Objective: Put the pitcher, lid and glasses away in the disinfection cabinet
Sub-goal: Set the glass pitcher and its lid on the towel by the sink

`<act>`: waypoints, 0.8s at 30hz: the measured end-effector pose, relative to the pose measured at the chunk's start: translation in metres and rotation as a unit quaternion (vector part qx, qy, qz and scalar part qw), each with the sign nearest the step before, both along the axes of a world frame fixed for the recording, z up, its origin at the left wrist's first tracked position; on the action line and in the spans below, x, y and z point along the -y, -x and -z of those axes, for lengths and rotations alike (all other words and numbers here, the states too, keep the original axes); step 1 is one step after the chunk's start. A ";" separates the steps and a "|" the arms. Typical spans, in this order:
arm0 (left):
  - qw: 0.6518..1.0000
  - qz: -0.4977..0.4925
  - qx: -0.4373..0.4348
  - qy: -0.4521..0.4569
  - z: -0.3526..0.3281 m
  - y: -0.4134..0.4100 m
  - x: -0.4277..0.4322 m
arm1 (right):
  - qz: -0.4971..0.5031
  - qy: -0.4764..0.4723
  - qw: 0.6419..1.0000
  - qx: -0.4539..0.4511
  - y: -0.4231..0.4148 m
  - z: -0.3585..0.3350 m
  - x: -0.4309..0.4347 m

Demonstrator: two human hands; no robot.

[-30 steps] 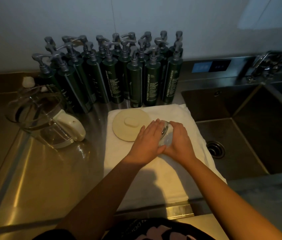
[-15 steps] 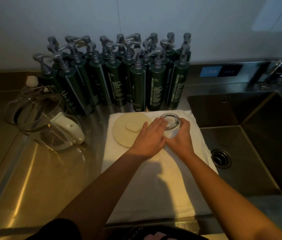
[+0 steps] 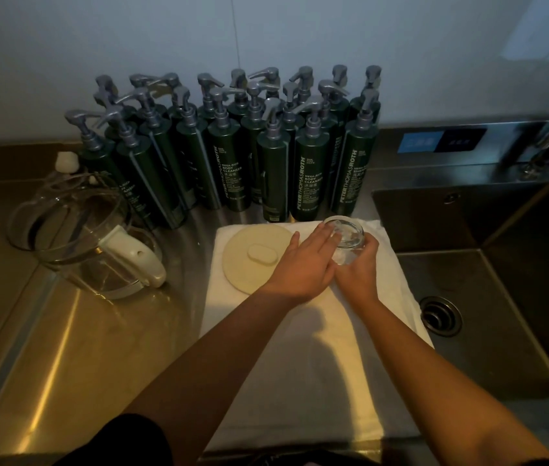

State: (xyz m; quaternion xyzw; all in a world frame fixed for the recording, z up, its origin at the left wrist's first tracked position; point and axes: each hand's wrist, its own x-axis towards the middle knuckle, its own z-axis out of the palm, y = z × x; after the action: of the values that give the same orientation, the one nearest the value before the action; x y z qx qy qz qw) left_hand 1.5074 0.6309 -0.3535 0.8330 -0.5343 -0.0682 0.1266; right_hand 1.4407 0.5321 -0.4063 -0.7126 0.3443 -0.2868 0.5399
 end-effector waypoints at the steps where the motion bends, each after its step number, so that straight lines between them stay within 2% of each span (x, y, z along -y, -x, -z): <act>1: 1.000 0.007 0.001 -0.002 0.001 0.000 0.000 | -0.002 -0.002 1.000 0.002 0.001 0.002 0.000; 11: 0.999 0.030 -0.011 0.000 0.009 0.005 -0.005 | -0.032 -0.007 0.999 -0.026 0.008 0.018 0.002; 24: 1.000 0.011 0.007 -0.018 0.013 0.005 -0.003 | -0.047 0.050 0.996 -0.051 0.009 0.027 0.006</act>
State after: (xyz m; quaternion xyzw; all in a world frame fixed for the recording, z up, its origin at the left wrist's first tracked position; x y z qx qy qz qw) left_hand 1.5027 0.6334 -0.3660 0.8295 -0.5431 -0.0734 0.1077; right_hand 1.4313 0.5265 -0.4333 -0.7679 0.3230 -0.2410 0.4979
